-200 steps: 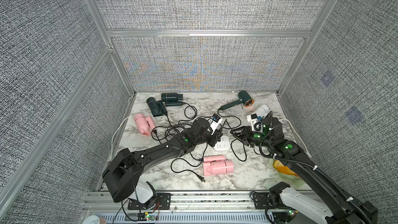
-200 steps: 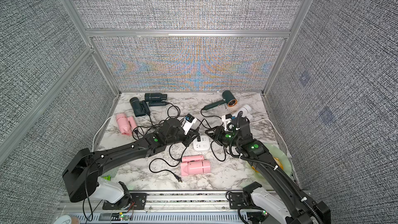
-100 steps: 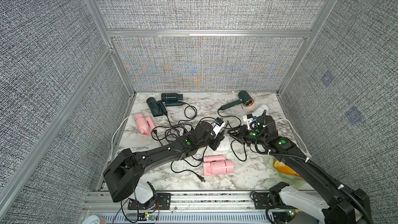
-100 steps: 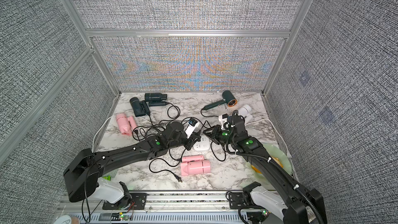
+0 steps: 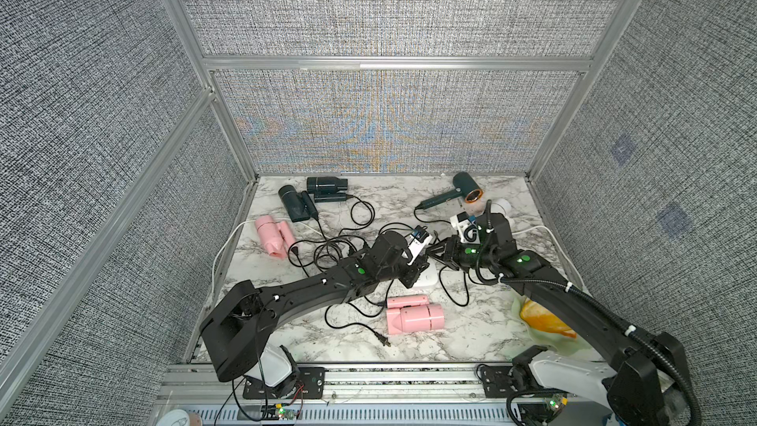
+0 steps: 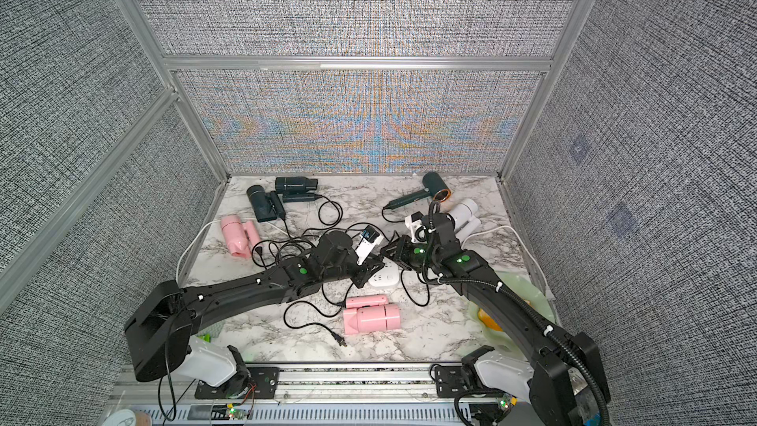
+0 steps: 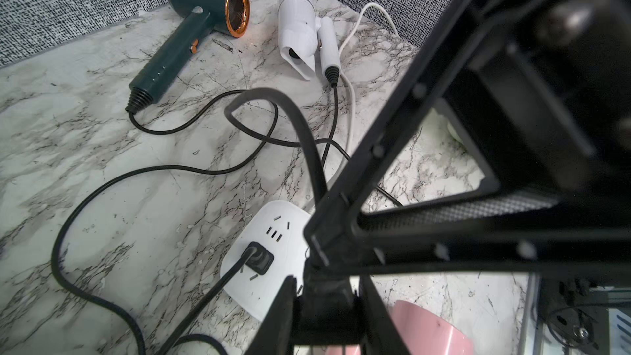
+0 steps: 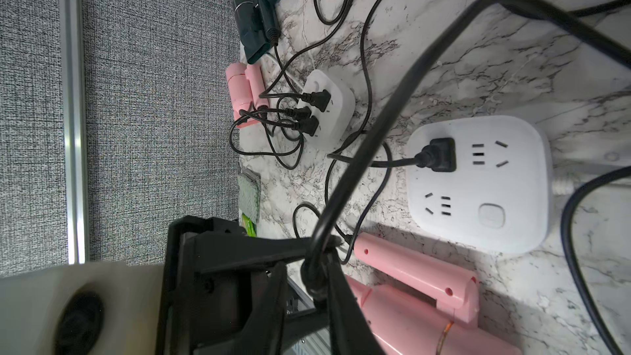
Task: Charge the blow dryers
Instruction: Pick up the plug from the center of the board.
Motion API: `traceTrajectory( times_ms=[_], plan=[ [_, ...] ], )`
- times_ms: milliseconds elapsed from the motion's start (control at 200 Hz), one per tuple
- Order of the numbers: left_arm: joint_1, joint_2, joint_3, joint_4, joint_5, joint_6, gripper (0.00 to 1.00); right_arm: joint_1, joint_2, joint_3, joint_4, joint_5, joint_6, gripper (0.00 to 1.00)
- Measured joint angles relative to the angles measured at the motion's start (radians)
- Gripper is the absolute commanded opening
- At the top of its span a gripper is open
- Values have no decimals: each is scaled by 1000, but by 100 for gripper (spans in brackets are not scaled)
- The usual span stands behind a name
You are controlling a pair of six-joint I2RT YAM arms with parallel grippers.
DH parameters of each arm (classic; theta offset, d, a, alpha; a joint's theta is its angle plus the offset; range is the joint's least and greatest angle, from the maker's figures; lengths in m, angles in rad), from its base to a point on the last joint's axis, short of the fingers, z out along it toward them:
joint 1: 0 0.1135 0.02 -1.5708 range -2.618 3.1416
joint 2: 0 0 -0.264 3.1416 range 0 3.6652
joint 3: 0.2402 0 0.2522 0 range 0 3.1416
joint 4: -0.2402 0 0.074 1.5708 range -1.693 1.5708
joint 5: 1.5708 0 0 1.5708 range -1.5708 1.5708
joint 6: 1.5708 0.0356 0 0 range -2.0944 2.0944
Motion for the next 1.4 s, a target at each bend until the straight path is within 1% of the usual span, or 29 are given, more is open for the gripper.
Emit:
traceTrajectory(
  times_ms=[310,405,520,600,640,675,745,840,880,915,1101,1266,1401],
  plan=[
    [0,8,0,-3,21,-8,23,14,7,-3,-12,18,-53,23],
    [0,11,3,-3,27,-15,23,17,8,-3,-11,19,-58,20],
    [0,11,4,-4,31,-16,25,18,6,-8,-10,27,-68,14],
    [0,11,7,-8,35,-23,30,18,0,-12,-9,36,-72,11],
    [0,11,11,-12,35,-23,34,18,-4,-13,-8,41,-73,10],
    [0,11,13,-12,35,-25,40,18,-9,-14,-7,45,-75,10],
    [4,8,15,-3,36,-36,57,18,-19,-15,-8,53,-75,8],
    [16,-6,14,-2,43,-59,85,19,-35,-16,-15,80,-82,7],
    [24,-15,9,3,44,-71,94,19,-43,-16,-17,101,-83,7],
    [34,-28,1,5,48,-81,99,19,-50,-16,-21,118,-89,7],
    [99,-109,-53,31,89,-141,99,19,-77,9,-84,220,-129,7],
    [163,-183,-81,43,129,-183,99,18,-108,11,-103,302,-182,7],
    [227,-204,-97,43,186,-215,99,19,-125,3,-103,350,-223,6]
  ],
)
